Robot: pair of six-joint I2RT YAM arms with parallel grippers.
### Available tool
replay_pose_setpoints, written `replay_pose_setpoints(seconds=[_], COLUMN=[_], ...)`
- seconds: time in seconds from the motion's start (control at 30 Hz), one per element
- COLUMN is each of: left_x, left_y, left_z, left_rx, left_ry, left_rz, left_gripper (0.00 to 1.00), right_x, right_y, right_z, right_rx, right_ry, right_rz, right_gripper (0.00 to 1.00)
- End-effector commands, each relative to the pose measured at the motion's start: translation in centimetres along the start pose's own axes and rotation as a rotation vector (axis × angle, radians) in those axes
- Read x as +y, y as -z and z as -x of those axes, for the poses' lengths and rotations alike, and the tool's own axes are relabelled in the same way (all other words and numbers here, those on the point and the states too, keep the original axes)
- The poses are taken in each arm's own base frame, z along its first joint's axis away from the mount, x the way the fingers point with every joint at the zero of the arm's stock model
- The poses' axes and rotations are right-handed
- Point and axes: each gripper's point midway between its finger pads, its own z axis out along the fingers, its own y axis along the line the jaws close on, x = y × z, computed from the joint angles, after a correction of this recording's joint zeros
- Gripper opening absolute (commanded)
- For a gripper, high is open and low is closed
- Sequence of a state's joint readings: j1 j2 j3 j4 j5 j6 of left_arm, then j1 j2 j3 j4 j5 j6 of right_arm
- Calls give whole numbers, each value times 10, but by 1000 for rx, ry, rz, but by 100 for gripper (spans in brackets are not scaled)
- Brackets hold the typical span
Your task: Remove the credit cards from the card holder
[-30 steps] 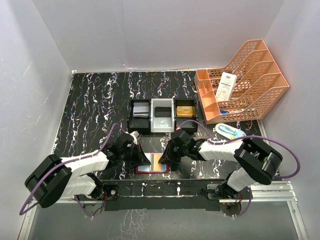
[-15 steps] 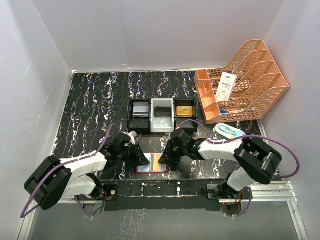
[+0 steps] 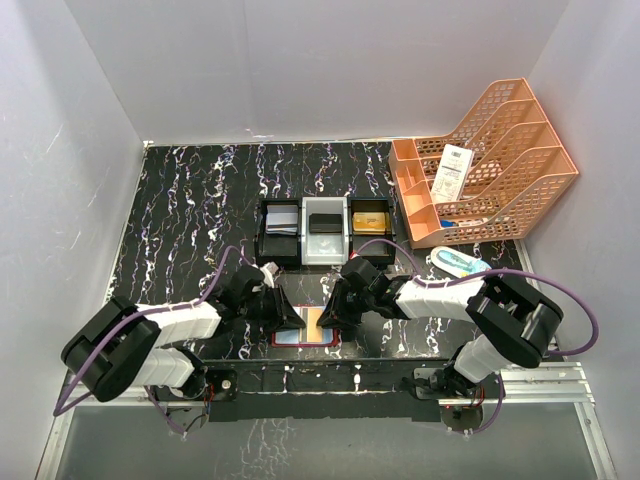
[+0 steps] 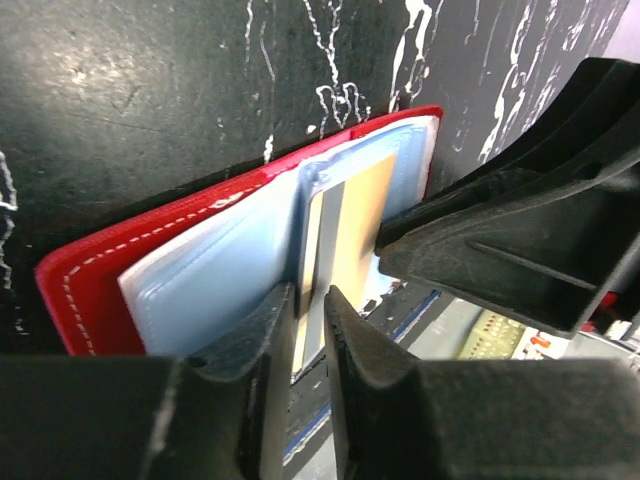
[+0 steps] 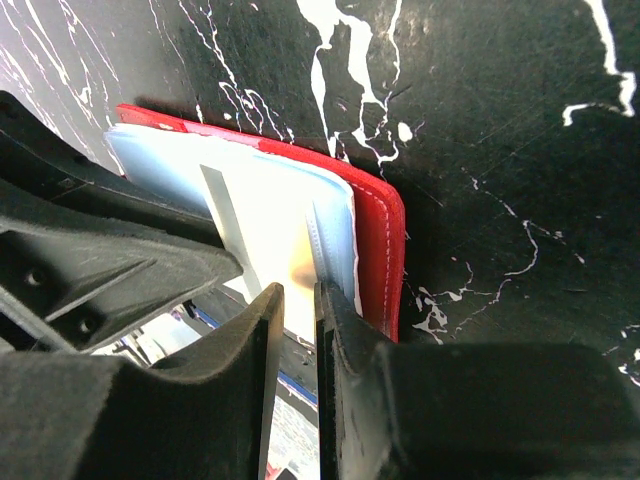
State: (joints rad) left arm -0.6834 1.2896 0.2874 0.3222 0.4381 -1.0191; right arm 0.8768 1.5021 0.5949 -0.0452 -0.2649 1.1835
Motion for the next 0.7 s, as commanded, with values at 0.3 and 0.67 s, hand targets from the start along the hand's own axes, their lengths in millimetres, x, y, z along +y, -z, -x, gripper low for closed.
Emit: replay_pose_setpoints(seconds=[0.3, 0.67], left_x=[22, 27], left_y=[7, 12], left_z=[-4, -5], left_rx=[-14, 3], left_ry=[-27, -27], left_rz=[67, 32], left_gripper=[0, 0], right_x=[-72, -73], right_y=[-7, -7], right_z=[-4, -4], right_rx=[-22, -17], right_ry=[7, 12], right_rz=[-262, -266], right_gripper=[19, 18])
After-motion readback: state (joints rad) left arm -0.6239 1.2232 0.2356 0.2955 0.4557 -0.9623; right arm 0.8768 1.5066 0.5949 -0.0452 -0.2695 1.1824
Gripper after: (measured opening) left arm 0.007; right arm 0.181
